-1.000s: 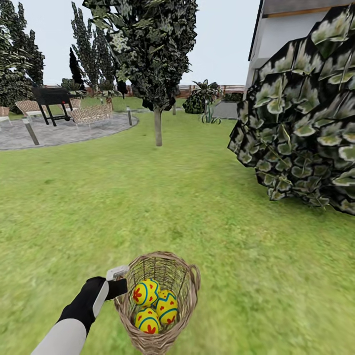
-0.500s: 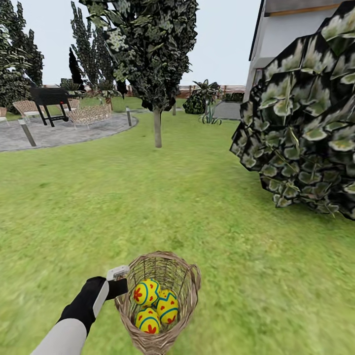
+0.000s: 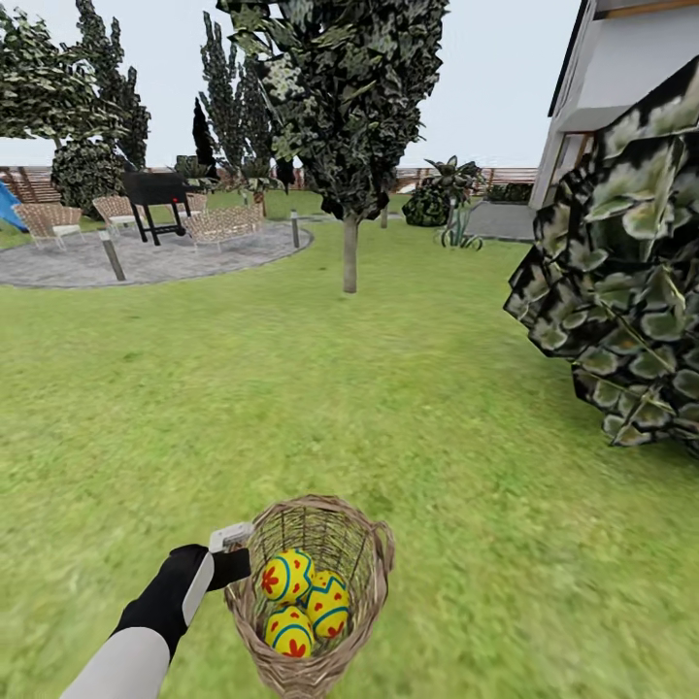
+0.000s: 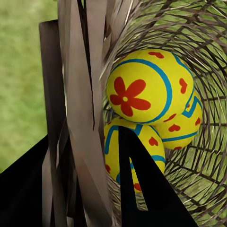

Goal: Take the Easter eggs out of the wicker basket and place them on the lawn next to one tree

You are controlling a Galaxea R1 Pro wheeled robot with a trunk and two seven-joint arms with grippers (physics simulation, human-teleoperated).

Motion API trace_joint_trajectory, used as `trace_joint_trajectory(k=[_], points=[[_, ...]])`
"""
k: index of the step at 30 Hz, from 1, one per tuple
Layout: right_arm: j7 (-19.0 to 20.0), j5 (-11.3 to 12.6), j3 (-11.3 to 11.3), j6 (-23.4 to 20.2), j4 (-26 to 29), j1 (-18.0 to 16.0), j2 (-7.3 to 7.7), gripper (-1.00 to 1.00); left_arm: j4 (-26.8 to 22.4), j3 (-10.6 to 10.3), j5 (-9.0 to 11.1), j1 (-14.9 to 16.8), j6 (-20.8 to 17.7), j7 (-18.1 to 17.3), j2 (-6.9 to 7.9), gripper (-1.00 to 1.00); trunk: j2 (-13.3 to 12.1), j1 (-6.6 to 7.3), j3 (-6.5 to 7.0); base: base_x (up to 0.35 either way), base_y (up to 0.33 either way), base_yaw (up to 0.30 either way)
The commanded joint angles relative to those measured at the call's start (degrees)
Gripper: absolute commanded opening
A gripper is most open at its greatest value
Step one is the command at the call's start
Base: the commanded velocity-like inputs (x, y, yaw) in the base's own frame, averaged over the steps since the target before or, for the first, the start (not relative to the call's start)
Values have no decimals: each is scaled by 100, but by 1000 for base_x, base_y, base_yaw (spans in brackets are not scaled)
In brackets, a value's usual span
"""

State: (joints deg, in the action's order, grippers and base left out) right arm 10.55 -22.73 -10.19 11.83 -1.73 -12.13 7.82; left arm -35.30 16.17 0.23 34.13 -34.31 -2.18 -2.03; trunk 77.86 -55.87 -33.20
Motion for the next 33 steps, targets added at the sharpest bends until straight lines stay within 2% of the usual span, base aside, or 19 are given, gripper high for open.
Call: trace_joint_trajectory(k=[1,33], points=[[0,8,-2,-1,3,0,0,100,-2,0,56,3,-2,-2,-1,-100,0,0,0,321,0,96],[0,6,-3,21,24,0,0,100,6,0,56,1,-6,-2,-44,-100,0,0,0,321,0,2]])
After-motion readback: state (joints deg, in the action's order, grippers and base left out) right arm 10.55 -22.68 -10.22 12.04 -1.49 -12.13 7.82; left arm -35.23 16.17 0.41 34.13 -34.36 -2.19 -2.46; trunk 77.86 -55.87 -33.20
